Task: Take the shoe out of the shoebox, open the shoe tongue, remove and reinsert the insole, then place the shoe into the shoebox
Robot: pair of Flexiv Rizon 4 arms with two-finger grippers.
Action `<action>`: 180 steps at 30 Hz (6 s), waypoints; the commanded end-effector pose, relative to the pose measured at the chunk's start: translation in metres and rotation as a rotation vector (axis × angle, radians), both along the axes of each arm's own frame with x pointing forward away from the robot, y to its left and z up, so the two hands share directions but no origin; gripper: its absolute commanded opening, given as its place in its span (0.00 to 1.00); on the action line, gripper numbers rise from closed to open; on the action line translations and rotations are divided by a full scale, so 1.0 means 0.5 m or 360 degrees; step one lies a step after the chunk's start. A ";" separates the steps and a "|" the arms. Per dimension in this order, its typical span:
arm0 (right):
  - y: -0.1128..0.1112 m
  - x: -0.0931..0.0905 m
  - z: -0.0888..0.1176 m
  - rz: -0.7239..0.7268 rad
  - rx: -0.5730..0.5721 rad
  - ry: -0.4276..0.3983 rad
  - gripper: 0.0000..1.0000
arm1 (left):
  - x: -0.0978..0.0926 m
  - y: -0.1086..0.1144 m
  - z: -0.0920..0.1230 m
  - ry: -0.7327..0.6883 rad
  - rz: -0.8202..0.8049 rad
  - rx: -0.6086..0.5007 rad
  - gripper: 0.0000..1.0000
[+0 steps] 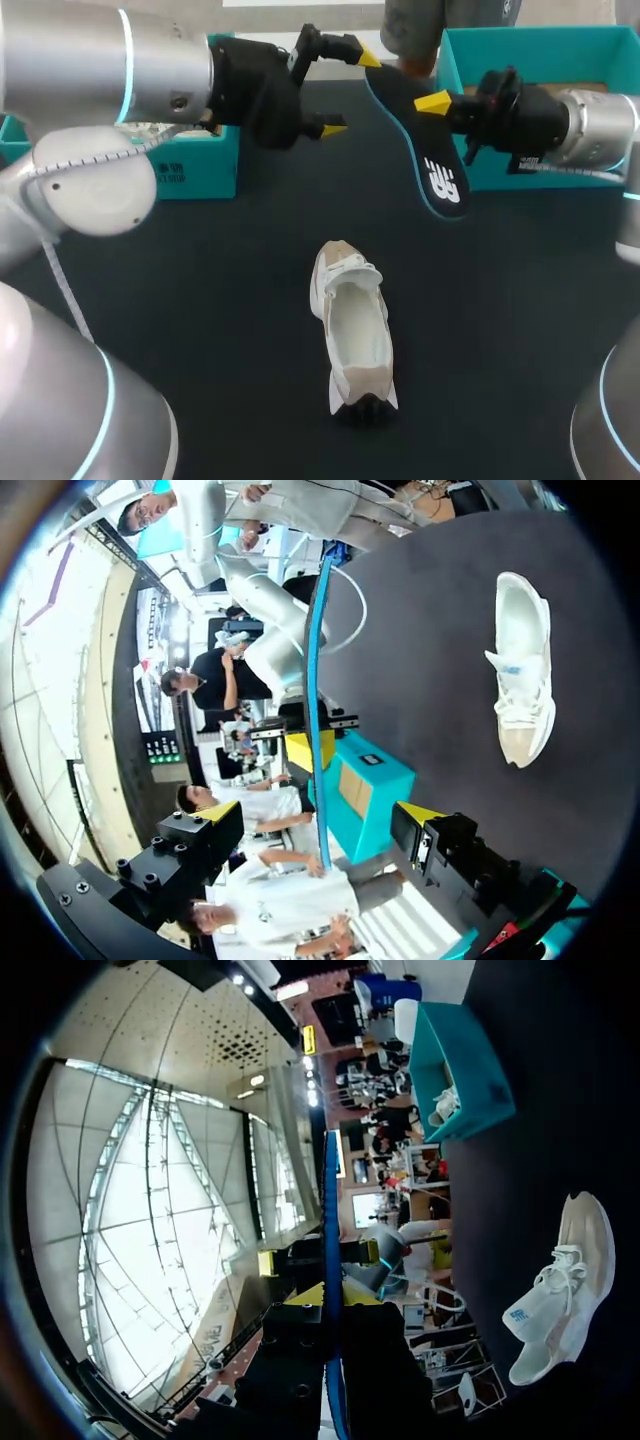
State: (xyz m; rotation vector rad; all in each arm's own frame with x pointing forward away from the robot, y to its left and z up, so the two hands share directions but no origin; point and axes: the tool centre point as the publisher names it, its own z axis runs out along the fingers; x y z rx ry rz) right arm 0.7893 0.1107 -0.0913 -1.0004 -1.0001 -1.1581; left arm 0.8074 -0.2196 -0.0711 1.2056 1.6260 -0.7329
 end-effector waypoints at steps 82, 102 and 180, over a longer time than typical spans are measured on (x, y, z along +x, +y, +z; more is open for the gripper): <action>-0.055 -0.012 -0.041 -0.0028 -0.0172 -0.0136 1.00 | -0.082 -0.041 -0.096 0.0199 -0.0082 -0.0457 0.00; -0.072 -0.017 -0.053 -0.0005 -0.0234 -0.0134 1.00 | -0.093 -0.040 -0.099 0.0191 -0.0030 -0.0482 0.00; -0.075 -0.088 -0.165 -0.0013 -0.0423 -0.2269 1.00 | -0.337 -0.093 -0.268 0.1117 -0.0013 -0.0751 0.00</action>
